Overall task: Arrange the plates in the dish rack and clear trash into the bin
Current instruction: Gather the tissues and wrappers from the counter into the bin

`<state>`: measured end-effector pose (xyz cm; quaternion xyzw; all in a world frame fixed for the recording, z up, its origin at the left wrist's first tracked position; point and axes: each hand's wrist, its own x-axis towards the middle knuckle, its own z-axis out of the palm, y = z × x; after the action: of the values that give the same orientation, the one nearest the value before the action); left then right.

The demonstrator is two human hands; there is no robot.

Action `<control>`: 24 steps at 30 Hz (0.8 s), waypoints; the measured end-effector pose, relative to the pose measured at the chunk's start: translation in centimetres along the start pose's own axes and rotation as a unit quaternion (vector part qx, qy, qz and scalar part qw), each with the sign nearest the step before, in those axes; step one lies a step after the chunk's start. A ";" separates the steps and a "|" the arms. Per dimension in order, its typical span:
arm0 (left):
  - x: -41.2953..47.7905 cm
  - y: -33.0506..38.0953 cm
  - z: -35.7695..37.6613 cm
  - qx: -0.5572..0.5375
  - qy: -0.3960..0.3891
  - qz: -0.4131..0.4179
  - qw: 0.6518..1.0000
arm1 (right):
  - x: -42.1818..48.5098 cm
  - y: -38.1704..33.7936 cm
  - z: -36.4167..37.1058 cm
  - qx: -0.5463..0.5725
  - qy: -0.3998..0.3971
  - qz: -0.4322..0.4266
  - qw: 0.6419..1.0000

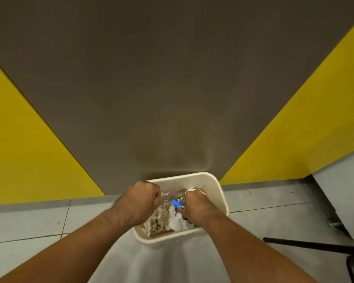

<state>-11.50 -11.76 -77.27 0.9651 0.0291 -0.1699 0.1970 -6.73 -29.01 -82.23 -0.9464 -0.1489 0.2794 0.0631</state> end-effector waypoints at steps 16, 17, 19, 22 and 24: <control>-4.4 1.0 -9.6 -0.022 -0.037 0.060 0.997 | -9.2 -2.4 -11.2 0.124 -0.008 -0.012 0.992; -5.3 1.4 -11.5 -0.026 -0.037 0.068 0.997 | -10.7 -3.0 -13.0 0.115 0.001 -0.016 0.993; -7.2 2.3 -15.8 -0.040 -0.038 0.081 0.995 | -13.7 -4.5 -16.9 0.106 0.016 -0.022 0.994; -10.9 4.1 -22.7 -0.053 -0.036 0.097 0.993 | -18.3 -6.7 -22.8 0.087 0.027 -0.029 0.995; -13.6 5.5 -27.3 -0.056 -0.029 0.111 0.992 | -21.1 -8.1 -26.3 0.083 0.035 -0.034 0.995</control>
<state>-14.97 -6.03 -47.06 0.9446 -0.0740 -0.1727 0.2693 -11.21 -28.96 -47.78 -0.9414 -0.1551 0.2557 0.1559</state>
